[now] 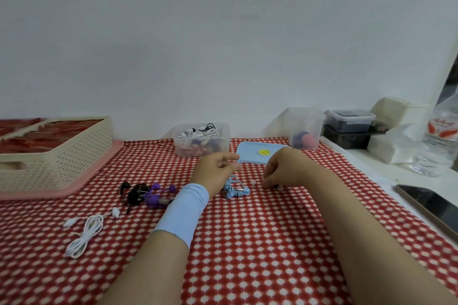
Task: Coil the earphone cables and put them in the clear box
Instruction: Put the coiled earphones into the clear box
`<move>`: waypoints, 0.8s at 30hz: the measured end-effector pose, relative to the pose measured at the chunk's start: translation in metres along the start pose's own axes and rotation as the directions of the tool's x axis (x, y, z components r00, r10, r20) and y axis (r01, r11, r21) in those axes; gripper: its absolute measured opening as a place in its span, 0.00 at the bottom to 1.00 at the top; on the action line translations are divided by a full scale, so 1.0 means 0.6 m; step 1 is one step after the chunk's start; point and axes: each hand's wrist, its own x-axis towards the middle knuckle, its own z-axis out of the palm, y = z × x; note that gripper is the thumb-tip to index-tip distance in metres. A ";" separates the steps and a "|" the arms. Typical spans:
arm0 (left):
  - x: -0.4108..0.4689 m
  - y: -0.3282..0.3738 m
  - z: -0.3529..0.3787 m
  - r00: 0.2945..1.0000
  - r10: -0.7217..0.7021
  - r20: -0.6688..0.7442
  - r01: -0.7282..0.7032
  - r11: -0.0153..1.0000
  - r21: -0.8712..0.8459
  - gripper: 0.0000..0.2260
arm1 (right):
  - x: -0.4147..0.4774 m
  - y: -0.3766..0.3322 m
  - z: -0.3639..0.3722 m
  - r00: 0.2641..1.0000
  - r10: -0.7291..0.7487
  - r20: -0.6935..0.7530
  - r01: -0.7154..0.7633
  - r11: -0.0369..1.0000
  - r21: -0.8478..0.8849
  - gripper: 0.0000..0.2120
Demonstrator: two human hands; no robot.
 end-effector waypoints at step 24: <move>-0.011 0.009 -0.004 0.999 -0.046 0.013 0.048 0.969 -0.244 0.08 | -0.014 -0.040 0.014 0.999 -0.027 0.018 -0.002 0.498 0.867 0.06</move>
